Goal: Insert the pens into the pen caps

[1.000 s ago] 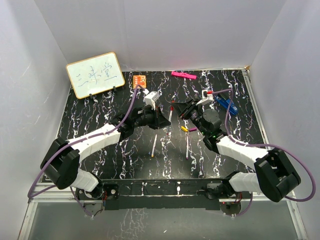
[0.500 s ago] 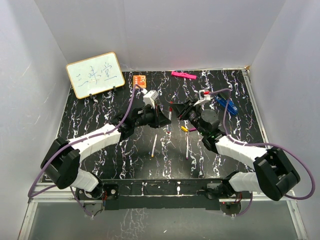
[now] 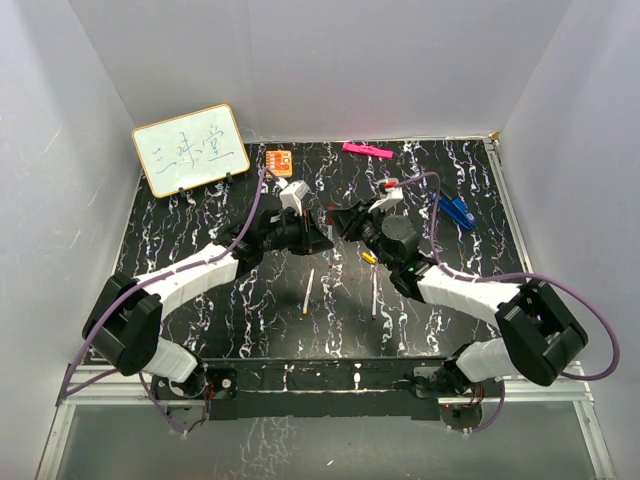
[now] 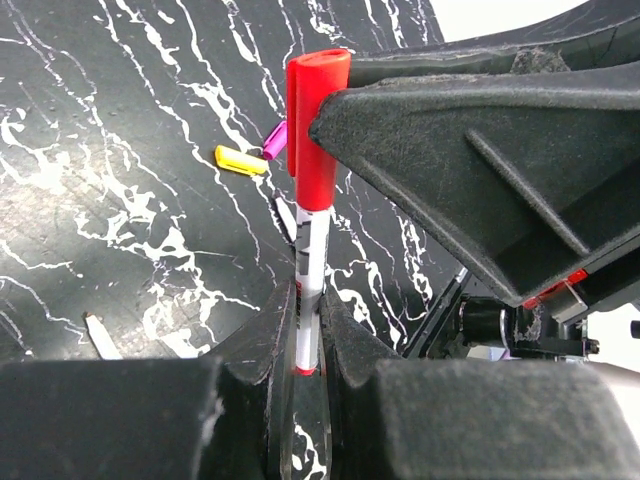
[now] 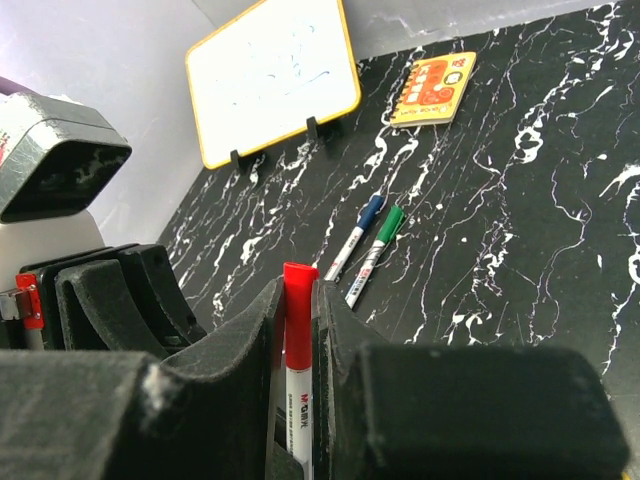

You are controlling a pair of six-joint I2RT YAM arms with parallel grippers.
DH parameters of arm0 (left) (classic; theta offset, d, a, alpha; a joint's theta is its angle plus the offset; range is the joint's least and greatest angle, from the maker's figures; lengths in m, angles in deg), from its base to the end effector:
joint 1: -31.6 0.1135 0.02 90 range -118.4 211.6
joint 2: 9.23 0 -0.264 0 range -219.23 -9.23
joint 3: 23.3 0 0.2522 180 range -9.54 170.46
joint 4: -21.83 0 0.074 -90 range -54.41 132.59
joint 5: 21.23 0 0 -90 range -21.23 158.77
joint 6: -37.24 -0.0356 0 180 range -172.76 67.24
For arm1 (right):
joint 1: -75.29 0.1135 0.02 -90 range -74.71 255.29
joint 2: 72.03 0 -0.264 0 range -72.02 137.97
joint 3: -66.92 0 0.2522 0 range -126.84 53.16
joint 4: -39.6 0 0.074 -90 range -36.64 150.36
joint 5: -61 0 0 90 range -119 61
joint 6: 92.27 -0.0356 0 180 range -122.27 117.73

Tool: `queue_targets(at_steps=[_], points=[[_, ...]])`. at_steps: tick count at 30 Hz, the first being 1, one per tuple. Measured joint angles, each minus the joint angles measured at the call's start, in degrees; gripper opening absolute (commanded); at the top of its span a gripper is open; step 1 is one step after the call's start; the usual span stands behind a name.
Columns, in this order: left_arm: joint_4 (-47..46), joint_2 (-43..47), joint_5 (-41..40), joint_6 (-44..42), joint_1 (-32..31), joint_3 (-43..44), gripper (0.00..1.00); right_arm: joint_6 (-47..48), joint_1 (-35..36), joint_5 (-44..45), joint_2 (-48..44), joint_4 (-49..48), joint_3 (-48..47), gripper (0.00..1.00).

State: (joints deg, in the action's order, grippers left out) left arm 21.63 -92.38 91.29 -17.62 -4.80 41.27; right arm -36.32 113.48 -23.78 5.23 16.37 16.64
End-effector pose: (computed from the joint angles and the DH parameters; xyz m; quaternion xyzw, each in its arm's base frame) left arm 0.2567 -0.2062 0.2616 0.1230 0.7940 -0.4639 0.3730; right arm 0.2345 0.1803 0.2494 0.0048 0.7298 0.3757 0.5712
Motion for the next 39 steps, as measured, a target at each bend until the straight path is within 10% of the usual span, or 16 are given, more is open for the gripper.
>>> queue_targets(at_steps=[39], points=[[-0.61, 3.72, -11.15, -6.71, 5.6, 1.33, 0.0, 3.45, 6.4, -3.5, 9.09, 19.61, -4.85, 0.0]])
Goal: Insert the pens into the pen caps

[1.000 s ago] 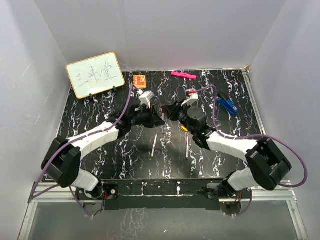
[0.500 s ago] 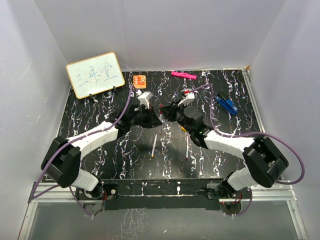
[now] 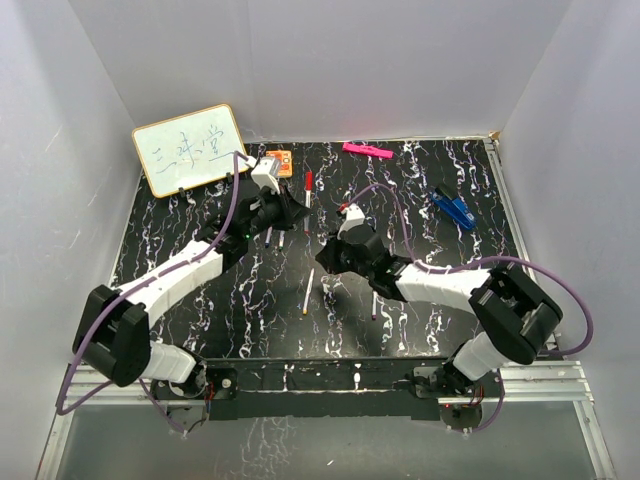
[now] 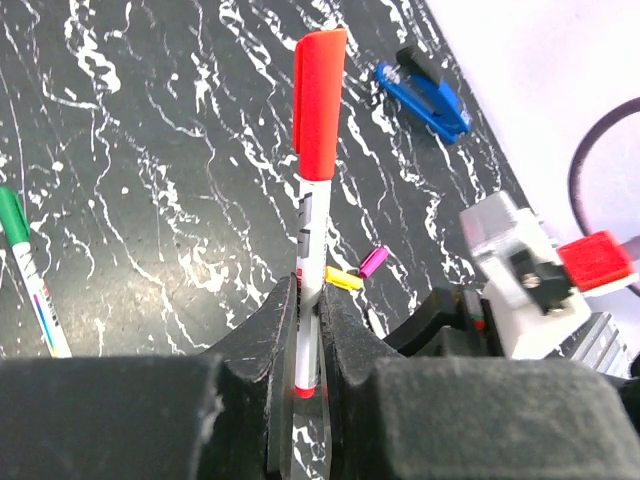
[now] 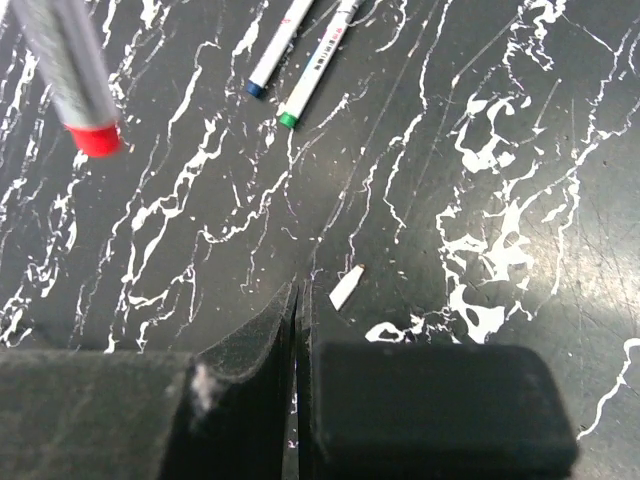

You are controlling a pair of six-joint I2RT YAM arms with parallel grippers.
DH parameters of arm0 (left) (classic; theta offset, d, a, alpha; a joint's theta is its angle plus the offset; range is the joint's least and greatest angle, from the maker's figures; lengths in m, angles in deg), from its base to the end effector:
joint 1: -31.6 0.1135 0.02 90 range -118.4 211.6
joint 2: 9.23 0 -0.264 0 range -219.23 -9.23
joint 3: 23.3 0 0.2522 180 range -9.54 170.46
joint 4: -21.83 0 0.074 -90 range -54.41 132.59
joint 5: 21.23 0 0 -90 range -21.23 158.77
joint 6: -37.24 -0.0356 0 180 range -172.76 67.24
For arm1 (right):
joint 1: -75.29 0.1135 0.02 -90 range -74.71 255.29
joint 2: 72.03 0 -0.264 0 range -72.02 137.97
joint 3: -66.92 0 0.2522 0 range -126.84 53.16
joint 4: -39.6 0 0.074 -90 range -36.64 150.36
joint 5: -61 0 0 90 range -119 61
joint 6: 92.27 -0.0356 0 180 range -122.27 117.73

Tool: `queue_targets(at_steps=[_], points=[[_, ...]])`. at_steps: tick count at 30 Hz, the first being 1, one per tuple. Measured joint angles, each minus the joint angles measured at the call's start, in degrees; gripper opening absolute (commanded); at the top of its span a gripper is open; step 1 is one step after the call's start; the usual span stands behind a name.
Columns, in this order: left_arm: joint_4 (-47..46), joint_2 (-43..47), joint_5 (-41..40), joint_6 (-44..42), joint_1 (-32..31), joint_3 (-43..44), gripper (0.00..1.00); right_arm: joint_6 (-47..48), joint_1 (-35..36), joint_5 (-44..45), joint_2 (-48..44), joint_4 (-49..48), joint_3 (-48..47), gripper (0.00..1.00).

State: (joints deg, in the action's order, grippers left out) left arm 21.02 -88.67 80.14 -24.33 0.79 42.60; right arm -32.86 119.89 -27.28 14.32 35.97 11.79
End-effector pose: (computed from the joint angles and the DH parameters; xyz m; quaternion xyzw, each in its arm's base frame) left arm 0.2738 -0.1715 0.2900 0.0780 0.7758 -0.3743 0.5019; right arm 0.2257 0.2211 0.1955 -0.0966 0.8498 0.3059 0.4183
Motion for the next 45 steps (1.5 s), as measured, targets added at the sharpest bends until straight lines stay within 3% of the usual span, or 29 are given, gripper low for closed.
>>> queue_targets(at_steps=[12, 18, 21, 25, 36, 45], points=[[0.42, 0.39, -0.66, -0.92, -0.07, 0.22, 0.0, 2.36, 0.13, 7.13, -2.99, 4.85, -4.0, 0.0], [4.42, -2.91, -4.24, -4.11, -0.07, 1.18, 0.0, 3.67, 0.13, 14.69, -8.79, 6.99, -4.48, 0.37], [9.7, -10.05, -7.61, -6.03, -0.04, 6.21, 0.0, 3.58, 0.11, 17.97, -10.8, 8.17, -4.48, 0.61], [15.58, -19.52, -10.67, -7.96, 0.2, 13.44, 0.0, 3.56, -0.02, 21.99, -12.66, 10.4, -4.48, 0.71], [24.98, -31.65, -13.99, -8.85, 1.11, 25.66, 0.0, 3.52, -0.09, 25.73, -13.27, 13.42, -4.46, 0.76], [28.98, -35.85, -14.6, -8.24, 1.46, 26.99, 0.0, 3.5, -0.09, 25.86, -13.29, 13.64, -4.46, 0.8]])
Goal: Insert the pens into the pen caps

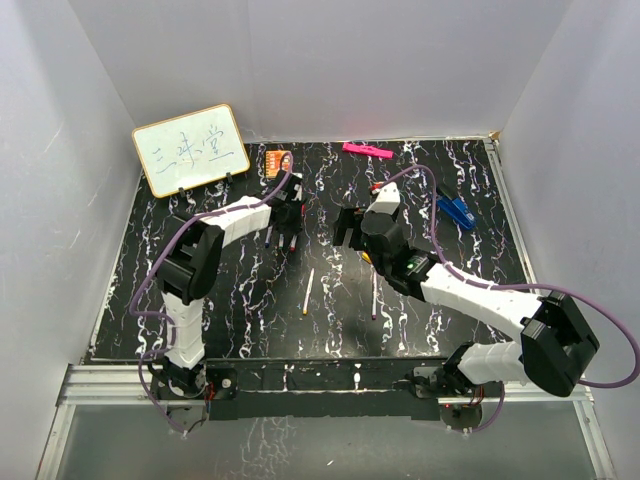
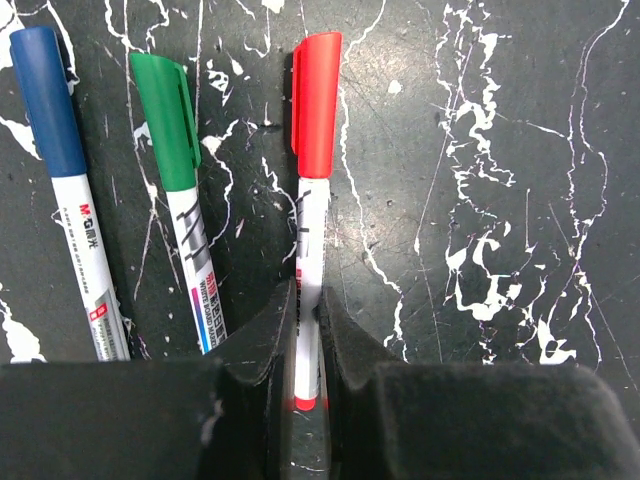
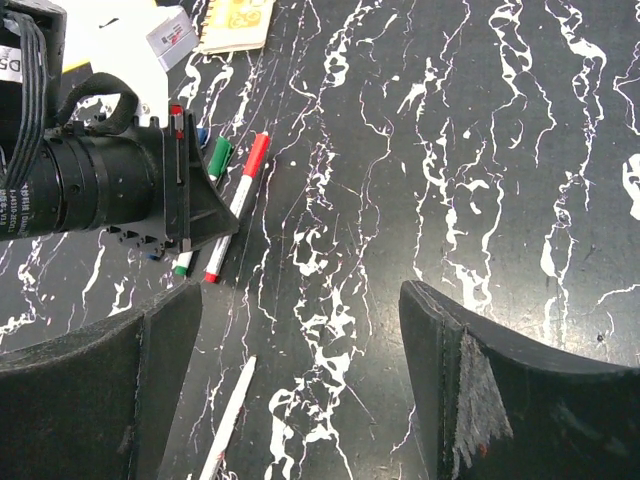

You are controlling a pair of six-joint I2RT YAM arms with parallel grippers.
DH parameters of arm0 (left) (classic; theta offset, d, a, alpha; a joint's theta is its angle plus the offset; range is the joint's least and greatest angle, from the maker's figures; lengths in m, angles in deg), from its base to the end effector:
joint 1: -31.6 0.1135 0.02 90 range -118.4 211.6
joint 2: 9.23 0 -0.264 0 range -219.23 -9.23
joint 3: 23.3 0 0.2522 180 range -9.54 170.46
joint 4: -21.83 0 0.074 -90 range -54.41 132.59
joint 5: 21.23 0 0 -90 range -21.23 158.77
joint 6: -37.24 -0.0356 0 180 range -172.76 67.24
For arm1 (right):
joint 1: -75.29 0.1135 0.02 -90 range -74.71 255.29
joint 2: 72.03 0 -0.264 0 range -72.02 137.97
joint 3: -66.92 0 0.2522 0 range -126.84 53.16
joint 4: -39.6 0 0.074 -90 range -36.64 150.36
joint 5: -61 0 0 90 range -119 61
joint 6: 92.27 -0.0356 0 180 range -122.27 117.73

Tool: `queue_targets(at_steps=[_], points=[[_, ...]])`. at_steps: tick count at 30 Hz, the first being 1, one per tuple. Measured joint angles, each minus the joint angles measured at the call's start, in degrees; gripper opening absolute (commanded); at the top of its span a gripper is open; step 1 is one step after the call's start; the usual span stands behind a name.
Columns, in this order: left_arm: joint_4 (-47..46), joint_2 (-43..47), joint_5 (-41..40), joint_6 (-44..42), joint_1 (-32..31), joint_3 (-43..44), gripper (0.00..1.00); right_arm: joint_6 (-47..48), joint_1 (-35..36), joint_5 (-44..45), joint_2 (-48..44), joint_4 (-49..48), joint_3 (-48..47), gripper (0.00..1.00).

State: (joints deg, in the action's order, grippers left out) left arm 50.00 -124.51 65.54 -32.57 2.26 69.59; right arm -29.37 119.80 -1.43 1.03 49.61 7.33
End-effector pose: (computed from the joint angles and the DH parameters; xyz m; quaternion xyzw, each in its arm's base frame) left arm 0.3806 -0.2117 0.1716 0.0656 0.9387 -0.1172 0.3174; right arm 0.2149 0.1882 0.2652 0.0063 0.8225 0.1500 0.5485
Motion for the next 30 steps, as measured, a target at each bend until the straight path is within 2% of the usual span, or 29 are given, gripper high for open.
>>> queue_targets(at_steps=[3, 7, 15, 23, 30], points=[[0.52, -0.09, -0.33, 0.35, 0.0, 0.0, 0.0, -0.02, 0.0, 0.0, 0.0, 0.17, 0.0, 0.85], [0.81, -0.11, -0.66, 0.7, 0.0, 0.0, 0.04, -0.22, 0.0, 0.13, 0.0, 0.2, 0.0, 0.98], [1.25, -0.46, -0.96, 1.62, 0.0, 0.07, 0.14, -0.2, 0.0, 0.87, 0.0, 0.24, 0.0, 0.98], [2.99, -0.46, -1.64, 1.57, 0.0, 2.84, 0.3, -0.13, 0.0, 1.9, 0.07, 0.28, 0.0, 0.98], [3.76, -0.35, -2.23, 1.29, 0.0, 5.01, 0.33, 0.04, -0.07, 3.43, 0.07, 0.39, 0.0, 0.98]])
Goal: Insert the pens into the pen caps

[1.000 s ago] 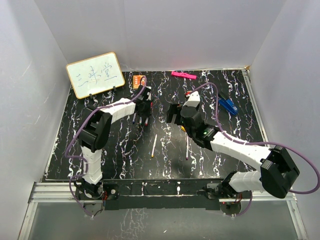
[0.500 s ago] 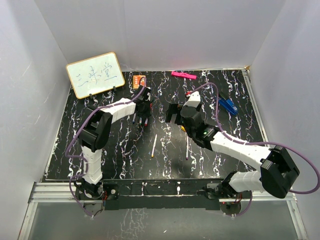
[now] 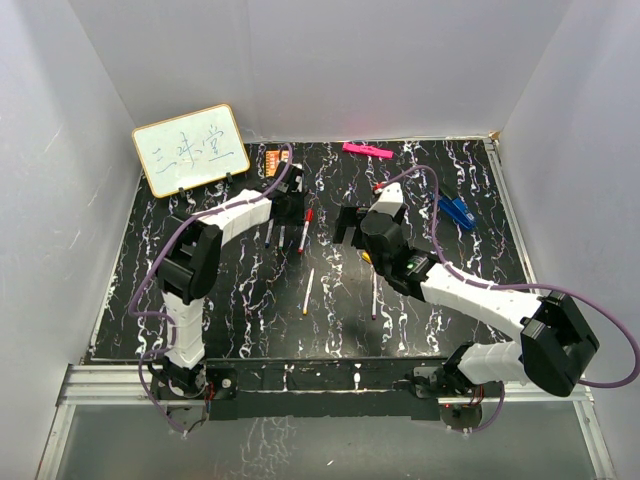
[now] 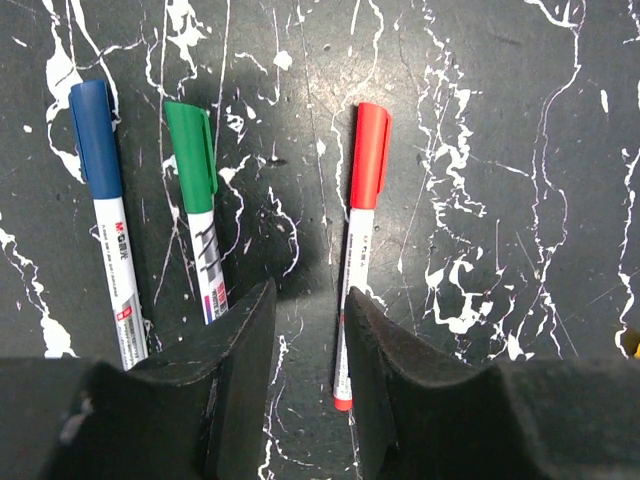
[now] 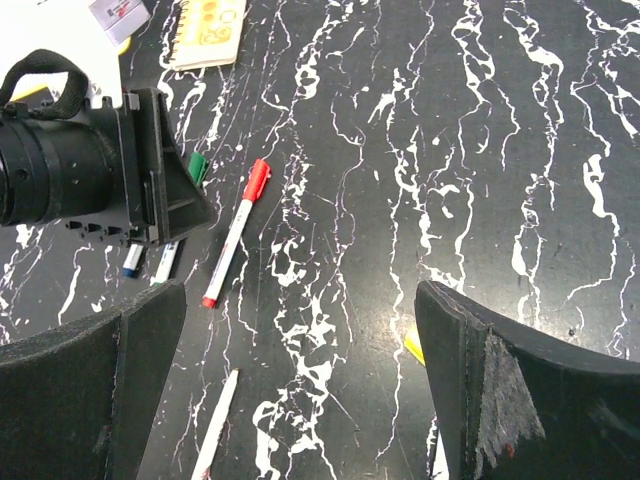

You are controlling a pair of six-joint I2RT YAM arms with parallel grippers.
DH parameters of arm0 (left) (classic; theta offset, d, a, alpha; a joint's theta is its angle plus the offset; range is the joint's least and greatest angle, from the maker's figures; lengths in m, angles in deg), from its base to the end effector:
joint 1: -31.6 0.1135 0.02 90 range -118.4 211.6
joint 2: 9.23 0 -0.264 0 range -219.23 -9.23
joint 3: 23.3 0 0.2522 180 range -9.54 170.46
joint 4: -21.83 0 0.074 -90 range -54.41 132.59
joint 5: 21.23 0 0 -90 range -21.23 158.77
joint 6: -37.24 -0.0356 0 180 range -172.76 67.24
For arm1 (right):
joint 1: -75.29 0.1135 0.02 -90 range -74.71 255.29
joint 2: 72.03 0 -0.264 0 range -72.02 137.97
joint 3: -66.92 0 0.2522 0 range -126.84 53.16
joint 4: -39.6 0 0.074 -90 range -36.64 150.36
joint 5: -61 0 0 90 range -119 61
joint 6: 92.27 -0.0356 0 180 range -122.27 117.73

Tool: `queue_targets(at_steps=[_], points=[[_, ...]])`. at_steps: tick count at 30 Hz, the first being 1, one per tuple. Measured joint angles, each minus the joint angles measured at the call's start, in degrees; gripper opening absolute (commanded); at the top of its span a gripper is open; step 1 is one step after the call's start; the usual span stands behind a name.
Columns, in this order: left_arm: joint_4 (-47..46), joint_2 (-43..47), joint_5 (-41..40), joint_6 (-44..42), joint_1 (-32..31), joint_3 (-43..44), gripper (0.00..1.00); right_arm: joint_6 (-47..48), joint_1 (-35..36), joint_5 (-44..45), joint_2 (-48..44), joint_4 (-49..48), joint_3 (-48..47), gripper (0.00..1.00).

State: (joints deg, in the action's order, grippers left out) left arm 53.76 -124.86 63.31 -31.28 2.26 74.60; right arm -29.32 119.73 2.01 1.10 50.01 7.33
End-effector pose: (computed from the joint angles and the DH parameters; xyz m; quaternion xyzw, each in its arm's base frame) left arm 0.3898 -0.2152 0.1913 0.0479 0.9365 -0.1074 0.3303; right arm 0.2157 0.1858 0.2647 0.0219 0.8207 0.1249 0.5572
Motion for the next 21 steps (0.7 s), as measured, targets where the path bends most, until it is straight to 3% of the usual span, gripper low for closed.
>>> queue_targets(at_steps=[9, 16, 21], points=[[-0.39, 6.84, 0.74, -0.28, 0.0, -7.13, 0.34, -0.26, -2.45, 1.66, 0.0, 0.76, 0.0, 0.97], [-1.64, 16.11, 5.31, -1.77, -1.18, -15.21, 0.4, -2.67, -12.48, -3.85, -0.04, 2.67, 1.16, 0.82], [-0.83, 18.12, 7.61, -3.02, -6.75, -18.78, 0.41, -3.45, -16.48, -8.09, 0.24, 4.92, 2.05, 0.72]])
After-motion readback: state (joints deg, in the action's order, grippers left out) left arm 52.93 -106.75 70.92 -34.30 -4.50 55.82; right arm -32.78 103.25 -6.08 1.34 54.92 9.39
